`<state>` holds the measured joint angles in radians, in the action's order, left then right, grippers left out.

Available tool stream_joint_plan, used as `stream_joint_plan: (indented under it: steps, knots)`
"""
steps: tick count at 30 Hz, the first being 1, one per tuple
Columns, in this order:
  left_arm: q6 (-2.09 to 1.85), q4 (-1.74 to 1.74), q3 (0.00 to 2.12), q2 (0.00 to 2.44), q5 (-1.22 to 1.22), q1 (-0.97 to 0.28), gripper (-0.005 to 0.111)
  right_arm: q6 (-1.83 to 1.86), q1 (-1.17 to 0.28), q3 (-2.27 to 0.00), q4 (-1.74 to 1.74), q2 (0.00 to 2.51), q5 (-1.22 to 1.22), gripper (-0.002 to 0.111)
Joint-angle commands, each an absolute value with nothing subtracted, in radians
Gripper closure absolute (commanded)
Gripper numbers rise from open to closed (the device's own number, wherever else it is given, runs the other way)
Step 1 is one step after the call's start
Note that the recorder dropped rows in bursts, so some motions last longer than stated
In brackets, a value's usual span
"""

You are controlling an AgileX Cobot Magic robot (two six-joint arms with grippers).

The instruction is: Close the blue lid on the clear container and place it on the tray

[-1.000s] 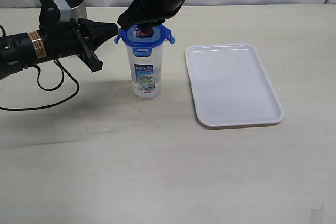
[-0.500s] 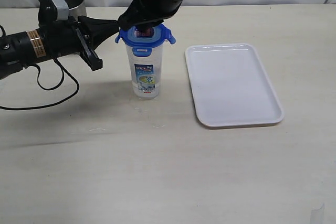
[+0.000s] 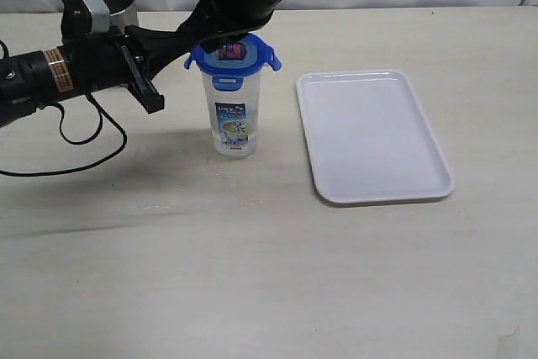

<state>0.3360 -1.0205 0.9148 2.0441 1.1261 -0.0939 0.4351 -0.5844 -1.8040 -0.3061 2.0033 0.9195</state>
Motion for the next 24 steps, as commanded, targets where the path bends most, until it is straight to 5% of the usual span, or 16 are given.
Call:
stream_joint_plan:
  steps: [1, 24]
  knots:
    - [0.344, -1.019, 0.921, 2.046, 1.135, -0.094, 0.107, 0.381, -0.583, -1.801, -0.241, 1.989, 0.944, 0.104]
    - [0.344, -1.017, 0.921, 2.046, 1.135, -0.094, 0.107, 0.369, -0.583, -1.801, -0.191, 2.026, 1.017, 0.104]
